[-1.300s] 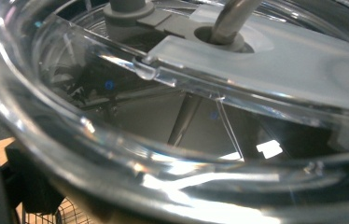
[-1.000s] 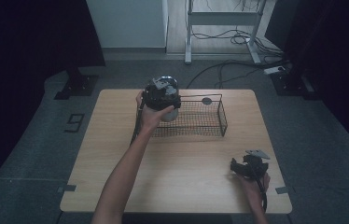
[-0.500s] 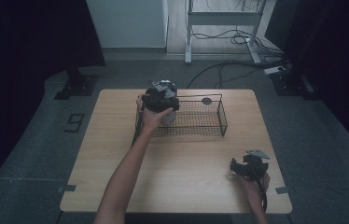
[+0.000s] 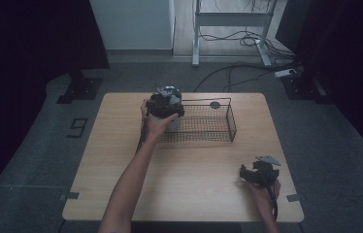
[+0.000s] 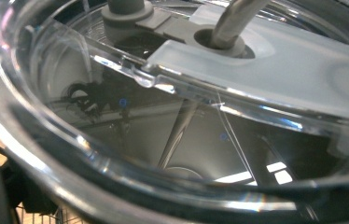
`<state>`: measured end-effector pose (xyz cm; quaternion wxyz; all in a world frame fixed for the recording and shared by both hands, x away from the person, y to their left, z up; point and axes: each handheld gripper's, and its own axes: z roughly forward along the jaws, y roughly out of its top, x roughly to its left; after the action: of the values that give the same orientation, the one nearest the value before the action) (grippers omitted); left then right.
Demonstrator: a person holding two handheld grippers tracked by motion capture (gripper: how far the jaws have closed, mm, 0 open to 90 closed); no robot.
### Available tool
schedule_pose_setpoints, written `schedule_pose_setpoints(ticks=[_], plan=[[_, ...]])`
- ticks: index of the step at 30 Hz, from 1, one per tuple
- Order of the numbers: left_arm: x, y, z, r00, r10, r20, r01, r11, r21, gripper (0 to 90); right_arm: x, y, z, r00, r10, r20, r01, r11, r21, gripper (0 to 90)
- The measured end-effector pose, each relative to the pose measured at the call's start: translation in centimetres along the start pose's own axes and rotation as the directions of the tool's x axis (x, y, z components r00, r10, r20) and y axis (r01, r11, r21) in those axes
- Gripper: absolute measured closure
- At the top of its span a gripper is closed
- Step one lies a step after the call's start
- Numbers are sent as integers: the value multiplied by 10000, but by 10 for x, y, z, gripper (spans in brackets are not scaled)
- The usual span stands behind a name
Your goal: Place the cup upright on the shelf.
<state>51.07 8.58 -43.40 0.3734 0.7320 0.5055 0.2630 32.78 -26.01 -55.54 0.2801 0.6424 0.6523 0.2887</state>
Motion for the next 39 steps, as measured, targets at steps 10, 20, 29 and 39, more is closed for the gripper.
schedule_pose_setpoints(ticks=[10, 20, 29, 39], plan=[[2, -11, 11, 10000, -83, -34, 84, 9995, 304, 38, 0, 0, 0, 10000, 2, 2, -2, 10000, -2, 113], [1, -18, 17, 9999, -99, 17, 98, 9989, 458, 38, 0, 0, 0, 10000, 0, -1, 0, 10000, -2, 113], [1, -22, 19, 10000, -84, 35, 82, 9987, 513, 37, 0, 0, 0, 10000, 1, 0, -1, 10000, -3, 114], [1, -28, 16, 9999, 107, 133, -112, 9991, 418, 37, 0, 0, 0, 10000, -10, -11, 10, 10000, -12, 117]])
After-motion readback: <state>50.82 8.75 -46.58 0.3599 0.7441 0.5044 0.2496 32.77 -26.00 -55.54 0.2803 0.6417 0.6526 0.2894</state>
